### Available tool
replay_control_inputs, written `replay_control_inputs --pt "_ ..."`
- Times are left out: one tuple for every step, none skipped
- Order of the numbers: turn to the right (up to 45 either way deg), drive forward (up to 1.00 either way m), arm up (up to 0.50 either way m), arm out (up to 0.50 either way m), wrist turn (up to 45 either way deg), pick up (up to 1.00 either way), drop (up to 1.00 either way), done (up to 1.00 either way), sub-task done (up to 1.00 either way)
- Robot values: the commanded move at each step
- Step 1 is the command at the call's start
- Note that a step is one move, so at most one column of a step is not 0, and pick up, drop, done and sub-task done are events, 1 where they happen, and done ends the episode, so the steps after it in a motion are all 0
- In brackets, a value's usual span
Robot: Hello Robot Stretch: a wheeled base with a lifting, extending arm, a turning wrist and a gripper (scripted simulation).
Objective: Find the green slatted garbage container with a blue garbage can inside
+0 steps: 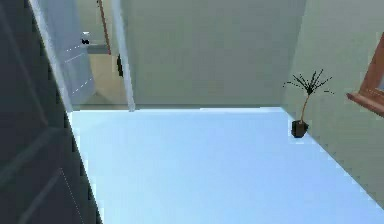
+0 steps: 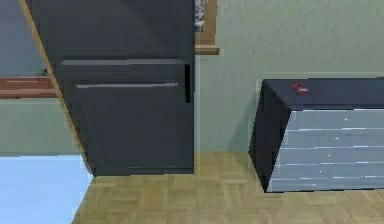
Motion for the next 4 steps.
replay_control_inputs --pt "0.0 1.00 0.00 0.00 0.0 0.00 0.00 0.00 0.00" --pt "24.0 0.00 0.00 0.00 0.0 0.00 0.00 0.00 0.00" --pt "0.0 0.10 0.00 0.00 0.0 0.00 0.00 0.00 0.00" --pt "-45.0 0.00 0.00 0.00 0.0 0.00 0.00 0.00 0.00"
